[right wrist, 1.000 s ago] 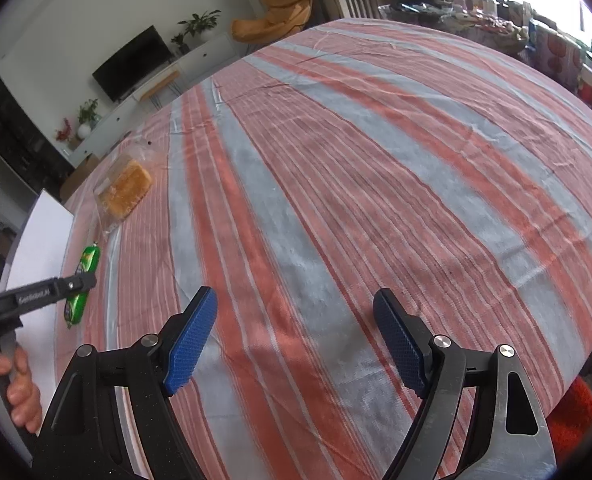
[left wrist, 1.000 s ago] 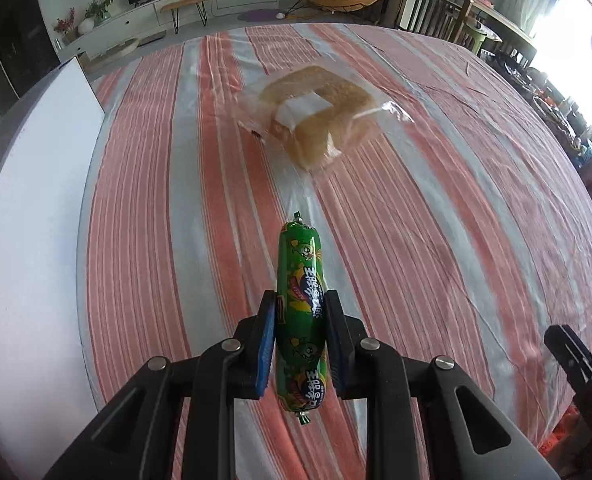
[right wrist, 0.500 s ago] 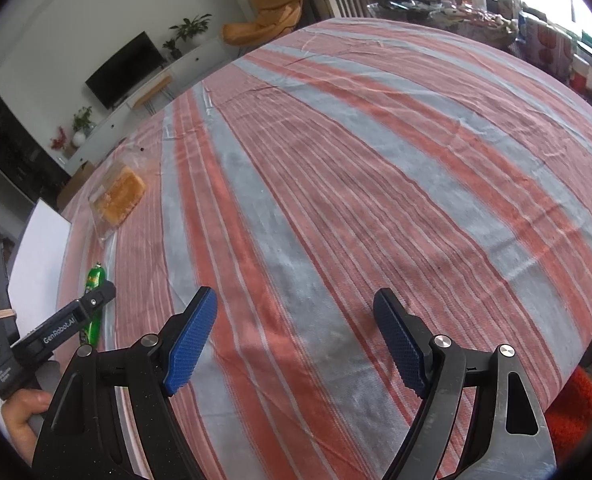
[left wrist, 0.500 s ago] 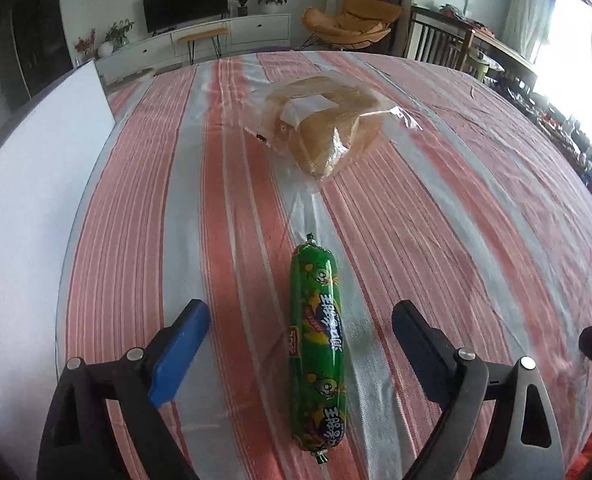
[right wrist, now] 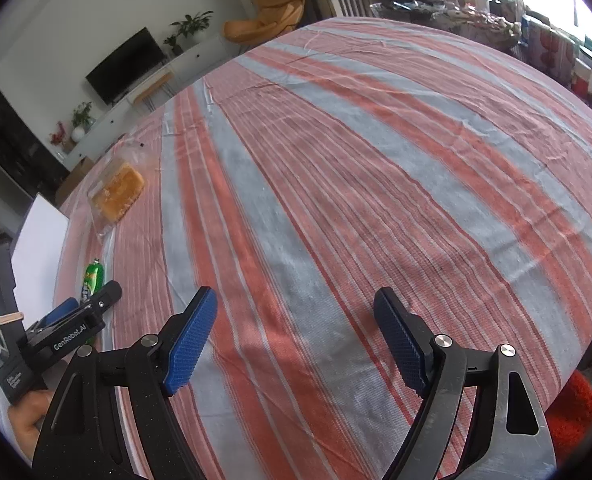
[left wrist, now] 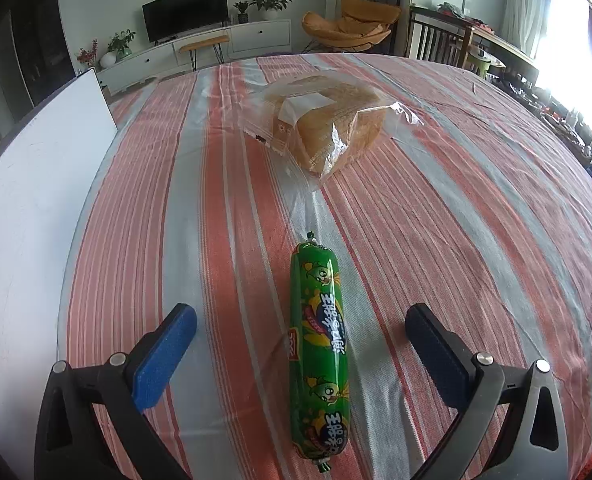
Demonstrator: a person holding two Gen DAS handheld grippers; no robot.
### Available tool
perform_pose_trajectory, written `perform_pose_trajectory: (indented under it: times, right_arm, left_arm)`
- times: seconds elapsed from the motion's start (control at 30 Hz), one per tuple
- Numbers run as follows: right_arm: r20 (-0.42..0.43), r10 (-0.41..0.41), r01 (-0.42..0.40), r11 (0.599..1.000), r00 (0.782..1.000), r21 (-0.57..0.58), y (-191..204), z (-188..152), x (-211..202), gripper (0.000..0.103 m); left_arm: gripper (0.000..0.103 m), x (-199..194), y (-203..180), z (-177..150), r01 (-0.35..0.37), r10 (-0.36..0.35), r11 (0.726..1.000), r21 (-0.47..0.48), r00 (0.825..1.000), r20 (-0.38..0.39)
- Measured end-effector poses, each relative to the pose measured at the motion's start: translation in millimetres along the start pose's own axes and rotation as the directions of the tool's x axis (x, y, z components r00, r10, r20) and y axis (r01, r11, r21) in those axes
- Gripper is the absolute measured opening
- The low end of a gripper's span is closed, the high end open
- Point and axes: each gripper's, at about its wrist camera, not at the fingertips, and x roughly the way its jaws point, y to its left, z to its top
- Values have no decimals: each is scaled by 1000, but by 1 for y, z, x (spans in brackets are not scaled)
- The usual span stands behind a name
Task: Organize snacks
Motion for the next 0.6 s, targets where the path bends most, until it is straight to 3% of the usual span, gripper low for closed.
perform_pose_trajectory:
  times: [0.23, 0.3, 0.43, 0.6]
  right_arm:
    - [27, 171, -173, 967, 985, 187, -32, 6, -8, 84]
    - [11, 180, -180, 970, 984, 165, -27, 21, -6, 84]
    - [-1, 188, -187, 976, 982, -110, 31, 69, 6, 84]
    - [-119, 232, -261, 860, 965, -437, 141, 118, 57, 84]
  left_arm:
    - [103, 0, 1, 0, -1, 1, 1000, -1, 1000, 2]
    - [103, 0, 0, 0, -2, 2, 1000, -2, 1000, 4]
    - [103, 0, 0, 0, -2, 2, 1000, -2, 1000, 5]
    - [103, 0, 1, 0, -1, 1, 1000, -3, 1000, 6]
